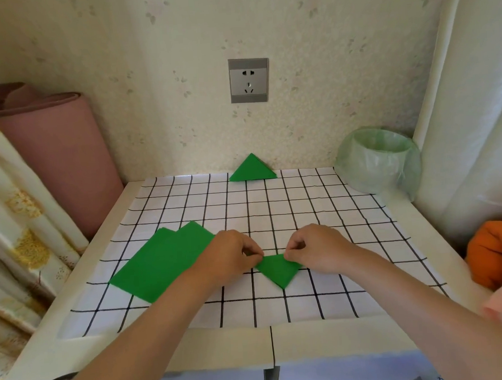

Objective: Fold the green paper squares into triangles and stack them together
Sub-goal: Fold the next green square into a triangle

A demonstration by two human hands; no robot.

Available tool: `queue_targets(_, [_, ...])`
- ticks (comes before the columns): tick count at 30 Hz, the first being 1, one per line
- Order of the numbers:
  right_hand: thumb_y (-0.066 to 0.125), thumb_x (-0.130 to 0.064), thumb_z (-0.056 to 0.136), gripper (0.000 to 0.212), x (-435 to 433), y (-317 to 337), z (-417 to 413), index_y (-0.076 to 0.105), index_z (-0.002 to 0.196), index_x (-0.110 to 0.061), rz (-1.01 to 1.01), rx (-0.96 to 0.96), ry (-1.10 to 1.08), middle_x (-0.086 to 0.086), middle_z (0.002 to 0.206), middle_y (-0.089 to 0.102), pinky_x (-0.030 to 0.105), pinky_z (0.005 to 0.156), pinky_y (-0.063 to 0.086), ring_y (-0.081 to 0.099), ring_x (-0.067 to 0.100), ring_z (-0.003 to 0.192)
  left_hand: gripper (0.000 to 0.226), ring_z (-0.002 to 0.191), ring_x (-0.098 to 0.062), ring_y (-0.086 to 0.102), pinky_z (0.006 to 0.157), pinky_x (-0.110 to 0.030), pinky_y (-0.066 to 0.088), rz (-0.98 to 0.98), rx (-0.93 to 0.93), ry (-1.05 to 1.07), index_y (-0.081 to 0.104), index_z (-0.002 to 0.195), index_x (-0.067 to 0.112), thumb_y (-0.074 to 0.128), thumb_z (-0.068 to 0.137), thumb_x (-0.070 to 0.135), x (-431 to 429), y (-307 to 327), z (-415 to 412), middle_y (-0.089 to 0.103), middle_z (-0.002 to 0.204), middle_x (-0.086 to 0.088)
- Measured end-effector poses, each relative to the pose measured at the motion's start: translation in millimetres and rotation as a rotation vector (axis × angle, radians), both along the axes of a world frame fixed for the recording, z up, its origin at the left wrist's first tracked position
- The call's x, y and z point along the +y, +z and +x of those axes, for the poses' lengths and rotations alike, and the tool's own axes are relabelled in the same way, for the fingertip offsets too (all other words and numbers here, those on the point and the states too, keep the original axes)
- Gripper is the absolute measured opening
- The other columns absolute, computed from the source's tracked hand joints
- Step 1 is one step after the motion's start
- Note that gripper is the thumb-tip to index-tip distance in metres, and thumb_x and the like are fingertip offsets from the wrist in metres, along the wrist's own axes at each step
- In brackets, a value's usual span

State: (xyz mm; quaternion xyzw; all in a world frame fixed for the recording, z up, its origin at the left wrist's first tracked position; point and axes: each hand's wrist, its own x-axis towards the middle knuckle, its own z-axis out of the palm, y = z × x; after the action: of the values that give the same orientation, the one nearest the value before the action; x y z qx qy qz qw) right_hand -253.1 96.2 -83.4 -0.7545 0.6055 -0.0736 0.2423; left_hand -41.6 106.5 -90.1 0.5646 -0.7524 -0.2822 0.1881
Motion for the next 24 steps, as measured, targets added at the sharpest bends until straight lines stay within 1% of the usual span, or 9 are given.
queue_targets(4, [0.059,-0.047,0.089,0.015,6,-2,4,0.067,0.088,-0.034,-0.189,0.115,0.039,-0.016,0.091,0.067,0.035,0.093,0.034,0.06,0.008,0.092,0.012,0.069,0.003,0.053,0.065,-0.009,0.04,-0.127,-0.167,-0.059,0.076,0.093,0.024,0.066,0.087,0.021,-2,-4,-4,0.064,0.085,0.015])
queue_targets(5, [0.059,-0.048,0.088,0.015,7,-3,5,0.066,0.09,-0.034,-0.237,0.129,0.046,-0.015,0.091,0.067,0.035,0.092,0.032,0.061,0.008,0.092,0.012,0.071,0.001,0.052,0.066,-0.012,0.042,-0.15,-0.182,-0.068,0.075,0.092,0.024,0.066,0.087,0.021,-2,-6,-4,0.061,0.084,0.015])
queue_targets(8, [0.058,-0.048,0.088,0.016,11,-6,7,0.066,0.095,-0.035,-0.344,0.173,0.075,-0.013,0.091,0.062,0.034,0.089,0.031,0.058,0.01,0.092,0.012,0.091,-0.008,0.048,0.08,-0.024,0.045,-0.253,-0.205,-0.089,0.072,0.093,0.023,0.064,0.087,0.018,-1,-12,-7,0.056,0.091,0.009])
queue_targets(11, [0.057,-0.047,0.088,0.017,13,-9,8,0.066,0.098,-0.036,-0.399,0.204,0.104,-0.013,0.092,0.055,0.033,0.086,0.033,0.055,0.012,0.092,0.025,0.1,-0.013,0.043,0.084,-0.029,0.043,-0.303,-0.183,-0.156,0.07,0.098,0.019,0.058,0.087,0.0,4,-16,-13,0.056,0.101,0.002])
queue_targets(14, [0.056,-0.048,0.088,0.019,15,-11,8,0.067,0.098,-0.035,-0.421,0.211,0.108,-0.013,0.093,0.055,0.033,0.085,0.033,0.053,0.013,0.094,0.04,0.095,-0.017,0.049,0.082,-0.036,0.046,-0.303,-0.181,-0.265,0.071,0.096,0.014,0.05,0.078,-0.015,7,-21,-20,0.061,0.097,-0.003])
queue_targets(16, [0.057,-0.048,0.088,0.019,16,-12,8,0.067,0.096,-0.035,-0.437,0.207,0.105,-0.012,0.095,0.056,0.034,0.085,0.035,0.052,0.014,0.094,0.033,0.094,-0.018,0.052,0.083,-0.035,0.046,-0.306,-0.164,-0.247,0.072,0.094,0.013,0.051,0.08,-0.008,12,-23,-23,0.063,0.095,-0.003])
queue_targets(19, [0.059,-0.046,0.089,0.016,19,-15,6,0.068,0.094,-0.033,-0.467,0.196,0.107,-0.01,0.098,0.058,0.034,0.087,0.037,0.052,0.015,0.095,0.011,0.092,-0.014,0.052,0.083,-0.029,0.047,-0.353,-0.111,-0.162,0.071,0.09,0.014,0.063,0.084,0.019,23,-24,-29,0.062,0.09,0.002])
queue_targets(21, [0.065,-0.041,0.086,0.011,22,-17,5,0.069,0.089,-0.031,-0.511,0.188,0.121,-0.009,0.097,0.06,0.035,0.084,0.038,0.052,0.017,0.094,0.018,0.091,-0.012,0.051,0.082,-0.028,0.047,-0.361,-0.113,-0.129,0.069,0.089,0.015,0.067,0.083,0.031,27,-26,-32,0.06,0.091,0.004])
queue_targets(24, [0.075,-0.033,0.079,0.006,28,-20,3,0.071,0.081,-0.029,-0.587,0.148,0.156,-0.009,0.089,0.059,0.033,0.075,0.038,0.052,0.018,0.086,0.02,0.093,-0.013,0.05,0.082,-0.03,0.048,-0.352,-0.103,-0.091,0.067,0.091,0.016,0.068,0.083,0.035,31,-28,-35,0.059,0.093,0.004])
